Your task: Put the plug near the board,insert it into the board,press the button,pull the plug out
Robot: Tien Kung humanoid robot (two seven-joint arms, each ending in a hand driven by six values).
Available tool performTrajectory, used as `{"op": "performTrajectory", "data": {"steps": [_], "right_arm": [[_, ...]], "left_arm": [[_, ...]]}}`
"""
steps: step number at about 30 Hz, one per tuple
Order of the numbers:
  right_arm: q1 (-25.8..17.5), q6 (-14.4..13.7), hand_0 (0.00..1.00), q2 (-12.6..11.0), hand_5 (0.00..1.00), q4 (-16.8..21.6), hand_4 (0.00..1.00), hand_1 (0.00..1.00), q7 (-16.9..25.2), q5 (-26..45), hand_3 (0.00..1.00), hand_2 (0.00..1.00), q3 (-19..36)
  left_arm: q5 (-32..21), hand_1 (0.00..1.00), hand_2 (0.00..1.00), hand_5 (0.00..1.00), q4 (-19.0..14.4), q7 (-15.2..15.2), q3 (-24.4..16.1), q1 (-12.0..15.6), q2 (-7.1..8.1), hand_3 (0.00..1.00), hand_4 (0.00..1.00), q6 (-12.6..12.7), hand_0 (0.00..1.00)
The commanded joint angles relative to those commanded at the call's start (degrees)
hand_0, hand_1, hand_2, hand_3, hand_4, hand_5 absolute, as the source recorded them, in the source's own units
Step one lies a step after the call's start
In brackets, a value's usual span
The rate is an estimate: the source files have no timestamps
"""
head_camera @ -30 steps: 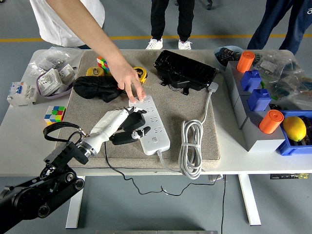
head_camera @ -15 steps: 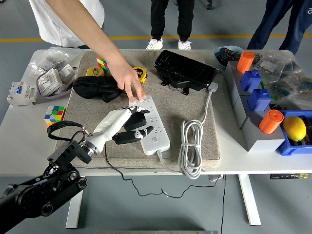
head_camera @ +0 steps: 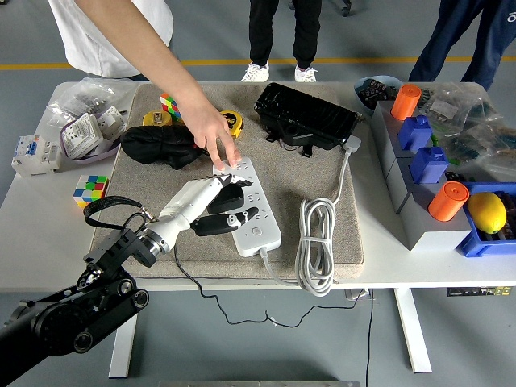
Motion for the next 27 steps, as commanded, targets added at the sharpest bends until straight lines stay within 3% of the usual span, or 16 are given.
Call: {"op": "performTrajectory", "data": {"steps": [13,17,22,23,27], "right_arm": [[-0.1,0.0,0.62,0.2,0.123,0.0,0.623,0.618,0.1,0.0,0.54,0.58,0.3],[-0.1,0.0,0.62,0.2,0.122,0.0,0.622,0.617,0.1,-0.1,0.538,0.58,0.3],[-0.2,0.0,0.62,0.2,0.122,0.0,0.622,0.617,0.0,-0.2,0.538,0.58,0.4],[-0.2,0.0,0.62,0.2,0.122,0.0,0.621,0.617,0.0,-0.2,0.539,0.58,0.4],[-0.3,0.0,0.62,0.1,0.122,-0.1,0.621,0.617,0.0,-0.3,0.539,0.58,0.5]], "left_arm": [[-0.3,0.778,0.768,0.795,-1.7,-0.3,-1.9,0.4,0.48,0.757,0.783,0.0,0.758],[-1.3,0.77,0.764,0.795,-4.1,-0.2,-2.8,1.0,1.16,0.755,0.783,-0.1,0.733],[-2.6,0.77,0.764,0.795,-10.6,1.9,-3.2,2.6,3.66,0.755,0.783,-1.1,0.733],[-2.7,0.576,0.627,0.659,-11.7,2.4,-3.2,2.9,3.98,0.75,0.796,-1.4,0.419],[-2.8,0.576,0.627,0.659,-18.1,7.8,-3.7,4.1,5.95,0.75,0.796,-4.7,0.419]]}}
